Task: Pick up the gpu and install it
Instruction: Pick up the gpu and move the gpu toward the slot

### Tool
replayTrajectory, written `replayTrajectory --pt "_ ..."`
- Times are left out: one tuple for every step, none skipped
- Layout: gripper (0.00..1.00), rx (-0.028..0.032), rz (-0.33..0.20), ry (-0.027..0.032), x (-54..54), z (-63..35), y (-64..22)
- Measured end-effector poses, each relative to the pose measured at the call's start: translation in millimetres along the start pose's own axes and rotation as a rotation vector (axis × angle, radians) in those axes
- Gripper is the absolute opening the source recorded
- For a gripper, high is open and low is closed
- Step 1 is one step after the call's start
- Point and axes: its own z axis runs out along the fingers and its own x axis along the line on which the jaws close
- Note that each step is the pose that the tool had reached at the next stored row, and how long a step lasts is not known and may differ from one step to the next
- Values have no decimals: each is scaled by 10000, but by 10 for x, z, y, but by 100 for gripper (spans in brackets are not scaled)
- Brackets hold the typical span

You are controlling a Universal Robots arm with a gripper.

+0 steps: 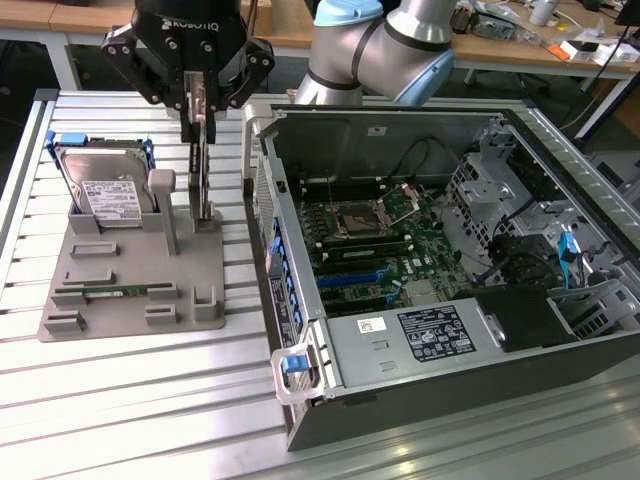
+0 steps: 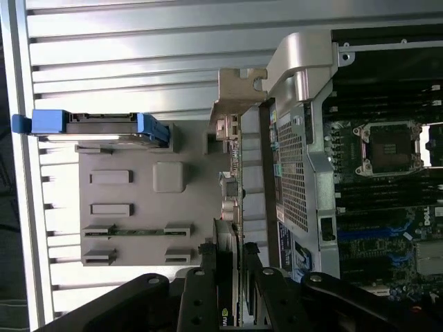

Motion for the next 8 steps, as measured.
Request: replayTrajectory --pt "26 0 0 0 -1 -20 1" --pt "26 0 0 0 -1 -40 2" --pt "26 1 0 0 -2 -66 3" --pt "26 1 0 0 -2 -91 4" --pt "26 0 0 0 -3 -115 5" --pt "26 0 0 0 -4 -144 6" --pt "26 0 0 0 -4 -179 8" --pt "26 0 0 0 -5 -204 9"
